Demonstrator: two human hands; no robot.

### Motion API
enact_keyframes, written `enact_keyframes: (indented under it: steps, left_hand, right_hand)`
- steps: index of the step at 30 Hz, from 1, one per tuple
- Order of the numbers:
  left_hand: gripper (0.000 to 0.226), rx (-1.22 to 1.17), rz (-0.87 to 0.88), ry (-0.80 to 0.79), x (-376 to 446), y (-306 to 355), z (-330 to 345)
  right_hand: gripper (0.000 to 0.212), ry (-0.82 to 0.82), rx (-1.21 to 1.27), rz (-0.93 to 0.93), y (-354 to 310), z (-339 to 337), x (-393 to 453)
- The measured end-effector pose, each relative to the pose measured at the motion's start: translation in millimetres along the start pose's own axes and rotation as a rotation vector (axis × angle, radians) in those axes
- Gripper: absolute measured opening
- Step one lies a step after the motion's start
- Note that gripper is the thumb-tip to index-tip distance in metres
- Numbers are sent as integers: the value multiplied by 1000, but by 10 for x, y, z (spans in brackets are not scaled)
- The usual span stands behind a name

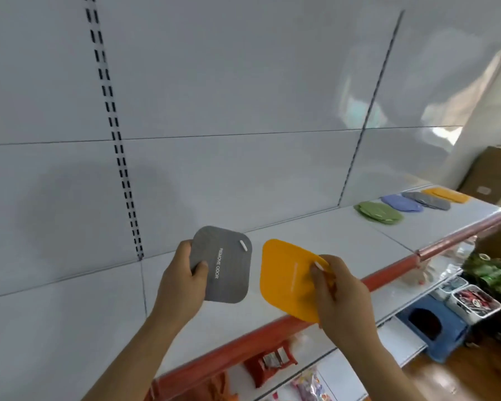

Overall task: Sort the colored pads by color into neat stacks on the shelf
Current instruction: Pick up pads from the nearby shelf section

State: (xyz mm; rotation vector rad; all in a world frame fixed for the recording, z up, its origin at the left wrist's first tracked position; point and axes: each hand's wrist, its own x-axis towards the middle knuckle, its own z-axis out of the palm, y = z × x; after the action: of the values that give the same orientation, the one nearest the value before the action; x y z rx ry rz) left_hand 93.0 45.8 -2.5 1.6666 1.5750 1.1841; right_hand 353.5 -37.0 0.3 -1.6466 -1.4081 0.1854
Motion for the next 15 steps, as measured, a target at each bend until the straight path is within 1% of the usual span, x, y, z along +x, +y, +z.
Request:
enact_keyframes:
  steps: [3,9,15]
  left_hand:
    - [20,-35,33,-71,-72,412,598]
    - [19,-105,122,-174,-311,1134,1889]
    - [21,-118,168,-272,-406,1673,2876]
  right_hand:
    - [13,86,-29,50,462,-540,-3]
    - [16,186,-58,198,1360,-1638,81]
    - [11,273,-48,278,2059,-2311,226]
